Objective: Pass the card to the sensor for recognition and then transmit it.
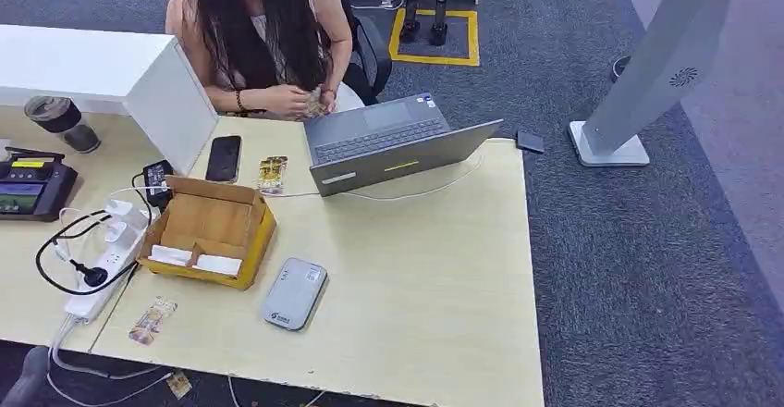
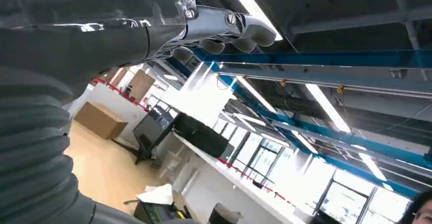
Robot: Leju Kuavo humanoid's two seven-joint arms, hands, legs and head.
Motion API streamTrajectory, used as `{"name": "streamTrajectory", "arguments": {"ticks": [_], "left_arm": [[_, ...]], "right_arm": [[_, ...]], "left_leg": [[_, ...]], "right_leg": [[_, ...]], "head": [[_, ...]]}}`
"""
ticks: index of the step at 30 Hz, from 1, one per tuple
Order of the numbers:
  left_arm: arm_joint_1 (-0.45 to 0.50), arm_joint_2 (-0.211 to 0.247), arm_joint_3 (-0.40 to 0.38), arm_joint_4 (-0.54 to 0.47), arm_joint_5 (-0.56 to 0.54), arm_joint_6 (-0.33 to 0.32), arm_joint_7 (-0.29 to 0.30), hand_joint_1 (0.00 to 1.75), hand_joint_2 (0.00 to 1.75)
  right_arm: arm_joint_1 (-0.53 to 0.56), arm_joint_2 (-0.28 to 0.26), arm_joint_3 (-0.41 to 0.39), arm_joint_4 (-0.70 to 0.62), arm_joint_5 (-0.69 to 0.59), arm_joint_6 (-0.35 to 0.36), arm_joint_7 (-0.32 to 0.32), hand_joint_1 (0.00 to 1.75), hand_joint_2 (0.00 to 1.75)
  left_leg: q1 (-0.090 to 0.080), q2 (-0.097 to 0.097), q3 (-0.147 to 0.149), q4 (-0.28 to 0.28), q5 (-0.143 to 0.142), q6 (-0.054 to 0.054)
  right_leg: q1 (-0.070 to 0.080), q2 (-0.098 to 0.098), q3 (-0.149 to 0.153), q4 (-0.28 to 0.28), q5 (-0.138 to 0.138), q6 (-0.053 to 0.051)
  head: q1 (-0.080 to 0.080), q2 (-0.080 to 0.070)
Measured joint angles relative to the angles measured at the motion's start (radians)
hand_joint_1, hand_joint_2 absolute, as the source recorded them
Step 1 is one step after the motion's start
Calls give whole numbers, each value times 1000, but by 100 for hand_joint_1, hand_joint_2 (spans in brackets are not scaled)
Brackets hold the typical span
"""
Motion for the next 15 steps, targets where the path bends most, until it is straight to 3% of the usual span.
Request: {"name": "streamTrajectory", "arguments": {"ticks": [1, 2, 3, 4, 6, 7, 8, 9, 10, 11, 13, 14, 15], "left_arm": [[-7, -5, 5, 1, 22, -23, 21, 0, 175], [-43, -13, 25, 37, 94, -103, 86, 0, 175], [-129, 3, 66, 139, 202, -213, 183, 0, 175], [-205, 52, 128, 306, 364, -366, 304, 0, 175], [-285, 147, 294, 694, 817, -788, 476, 0, 175], [-301, 184, 356, 838, 1050, -942, 478, 0, 175], [-322, 193, 398, 956, 1237, -1060, 437, 0, 175], [-352, 201, 432, 1067, 1398, -1141, 402, 0, 175], [-376, 213, 461, 1150, 1492, -1155, 394, 0, 175], [-391, 217, 480, 1218, 1536, -1116, 397, 0, 175], [-413, 225, 525, 1319, 1455, -994, 403, 0, 175], [-419, 226, 541, 1365, 1335, -973, 407, 0, 0], [-425, 227, 549, 1394, 1257, -964, 407, 0, 0]], "right_arm": [[-1, -1, 0, 0, 22, 0, 23, 0, 0], [-1, -22, 6, -7, 92, 0, 102, 0, 0], [14, -59, 21, -42, 200, 0, 210, 0, 0], [34, -91, 40, -90, 320, 0, 293, 0, 0], [61, -147, 61, -160, 455, 0, 345, 0, 0], [74, -164, 65, -184, 460, 0, 354, 0, 0], [89, -178, 71, -205, 459, 0, 363, 0, 0], [97, -189, 83, -220, 459, 0, 368, 0, 0], [99, -198, 93, -231, 459, 0, 373, 0, 0], [99, -206, 100, -242, 459, 0, 377, 0, 0], [101, -217, 113, -261, 461, 0, 380, 0, 0], [103, -221, 118, -267, 461, 0, 381, 0, 0], [105, -226, 121, -273, 461, 0, 381, 0, 0]], "left_leg": [[0, 0, 0, 0, 0, 0], [-2, -2, 0, 0, 0, 1], [-7, -7, 0, -2, 3, 5], [-8, -12, 0, -4, 3, 6], [-5, 0, 3, -7, -2, -3], [-4, 10, 4, -7, -2, -3], [-3, 11, 4, -7, -1, -3], [-2, 8, 3, -7, -1, -3], [-2, 3, 3, -7, -1, -3], [-3, 2, 3, -6, -2, -2], [-4, 1, 2, -6, -2, -1], [-3, 0, 2, -6, -2, -1], [-3, -1, 2, -6, -2, -1]], "right_leg": [[0, 0, 0, 0, 0, 0], [-1, -2, 0, -1, 0, 0], [-6, -9, 0, -1, -1, 3], [-7, -12, 5, 0, -5, 7], [-7, -1, 5, 0, -2, -4], [-5, 9, 3, 2, -2, -5], [-4, 11, 3, 2, -2, -5], [-3, 8, 5, 0, -3, -4], [-2, 4, 5, -1, -3, -4], [-3, 2, 5, -1, -4, -2], [-4, 2, 6, -2, -4, -1], [-3, 1, 6, -3, -4, -1], [-3, 0, 6, -4, -5, -1]], "head": [[0, 0], [0, 0], [5, 0], [5, 0], [1, 0], [-6, 0], [-16, 0], [-16, 0], [-11, 0], [-10, 0], [-11, 0], [-11, 0], [-10, 0]]}}
